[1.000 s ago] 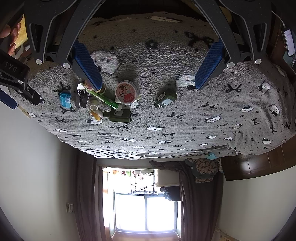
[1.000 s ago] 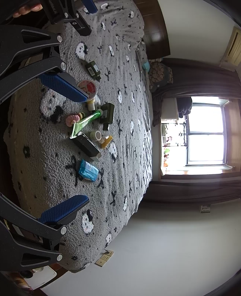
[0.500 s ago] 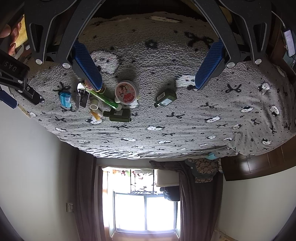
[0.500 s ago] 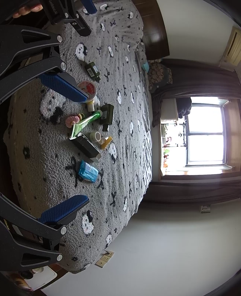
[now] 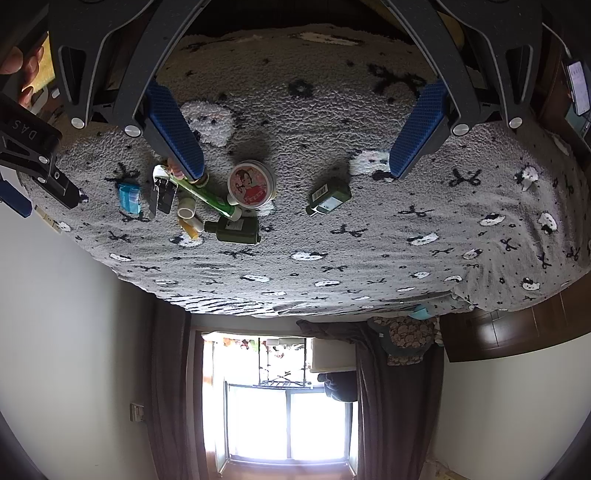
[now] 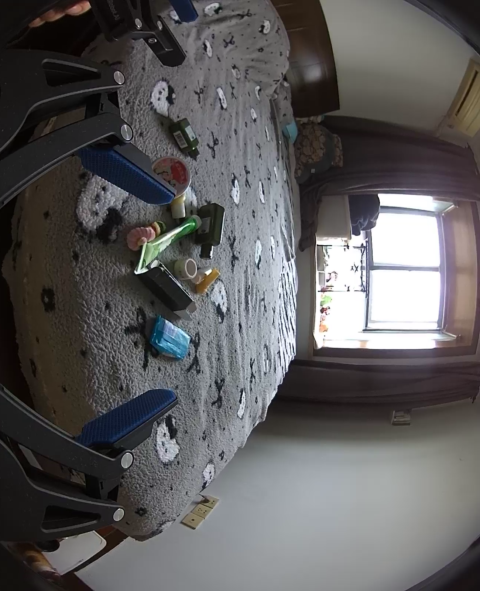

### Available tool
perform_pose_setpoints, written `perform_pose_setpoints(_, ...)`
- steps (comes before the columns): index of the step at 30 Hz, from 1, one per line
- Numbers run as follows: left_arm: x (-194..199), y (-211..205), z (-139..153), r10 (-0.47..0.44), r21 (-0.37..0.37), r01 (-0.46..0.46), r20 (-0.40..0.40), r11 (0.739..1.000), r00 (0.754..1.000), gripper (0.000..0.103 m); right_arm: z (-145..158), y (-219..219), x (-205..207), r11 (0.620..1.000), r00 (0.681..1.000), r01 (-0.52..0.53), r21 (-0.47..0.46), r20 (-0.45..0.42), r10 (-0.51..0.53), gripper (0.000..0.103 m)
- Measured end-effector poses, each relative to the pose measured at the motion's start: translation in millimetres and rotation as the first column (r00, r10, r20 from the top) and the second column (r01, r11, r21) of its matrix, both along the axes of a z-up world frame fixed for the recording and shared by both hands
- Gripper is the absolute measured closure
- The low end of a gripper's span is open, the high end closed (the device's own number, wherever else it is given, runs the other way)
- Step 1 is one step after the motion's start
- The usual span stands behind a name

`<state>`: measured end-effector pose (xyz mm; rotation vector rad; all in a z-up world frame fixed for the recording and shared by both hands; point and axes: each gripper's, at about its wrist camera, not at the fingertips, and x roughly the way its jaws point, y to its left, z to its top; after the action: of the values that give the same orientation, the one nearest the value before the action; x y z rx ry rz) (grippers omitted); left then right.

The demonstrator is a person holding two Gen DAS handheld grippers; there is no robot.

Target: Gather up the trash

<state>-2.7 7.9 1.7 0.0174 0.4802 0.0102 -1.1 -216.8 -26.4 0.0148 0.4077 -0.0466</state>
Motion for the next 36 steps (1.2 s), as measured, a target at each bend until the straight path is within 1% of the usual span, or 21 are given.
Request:
perform_pose_setpoints(3,0.1,2.0,-0.8,0.002,-0.005,-0.002,-0.004,1.000,1.000,0.008,-1.8,-1.2,0.7,1.000,1.000,-0.016,0.016,-0.004,0.016,0.003)
perform_pose_setpoints(8,4.6,10.9,-5.8,0.015,-0.024,-0.015,-0.023,1.000,1.000,0.008,-5.1,-6.1,2.7,0.992,0.996,-0.086,0.092,-0.023,0.088,0.003)
perform_pose_setpoints(11,8.8,14.3,-10.3,0.029,-0.018,-0.029,-0.035,0.999,0.999,0.008,-7.5,-6.7,5.8,0.994,0.996,-0.076,0.079,-0.030,0.079,0.003)
perform_pose_setpoints(14,13.3,20.3,-16.4,0.025,-0.039,-0.027,-0.051,0.999,0.998,0.008,-13.3,-7.4,12.1,0.994,0.996,-0.073,0.081,-0.049,0.077,0.003)
perform_pose_setpoints(17,20.4,24.2,-26.9,0.014,-0.050,-0.018,-0.074,0.999,0.997,0.008,-23.4,-8.4,20.6,0.992,0.993,-0.079,0.100,-0.079,0.087,0.003)
perform_pose_setpoints(21,32.9,25.5,-45.4,0.016,-0.025,-0.019,-0.115,0.999,0.993,0.008,-41.1,-6.6,35.6,0.985,0.984,-0.102,0.141,-0.134,0.121,0.003)
perform_pose_setpoints(27,54.7,30.1,-72.7,-0.017,-0.035,0.011,-0.189,0.999,0.982,0.009,-70.9,4.5,60.9,0.981,0.965,-0.125,0.151,-0.211,0.155,0.004)
perform_pose_setpoints(30,63.6,32.6,-79.3,-0.021,-0.037,0.014,-0.204,0.999,0.979,0.009,-85.5,12.6,73.4,0.974,0.951,-0.163,0.160,-0.239,0.198,0.013)
perform_pose_setpoints(31,66.5,33.4,-80.4,-0.024,-0.039,0.017,-0.207,0.999,0.978,0.009,-89.6,15.1,77.5,0.969,0.945,-0.179,0.171,-0.243,0.218,0.021)
perform_pose_setpoints(32,69.3,34.4,-81.3,-0.027,-0.039,0.019,-0.209,0.999,0.977,0.009,-93.4,17.8,81.4,0.961,0.938,-0.201,0.188,-0.247,0.245,0.027)
perform_pose_setpoints(33,71.7,35.5,-81.9,-0.028,-0.039,0.020,-0.210,0.999,0.977,0.009,-96.8,19.4,84.9,0.955,0.930,-0.217,0.204,-0.255,0.266,0.039)
perform_pose_setpoints(34,74.5,36.2,-82.5,-0.029,-0.038,0.021,-0.211,0.999,0.977,0.009,-100.0,22.2,87.9,0.948,0.922,-0.233,0.218,-0.259,0.286,0.047)
perform_pose_setpoints(36,78.6,37.7,-84.1,-0.032,-0.043,0.024,-0.213,0.999,0.977,0.009,-106.1,27.4,94.1,0.941,0.912,-0.250,0.229,-0.272,0.309,0.051)
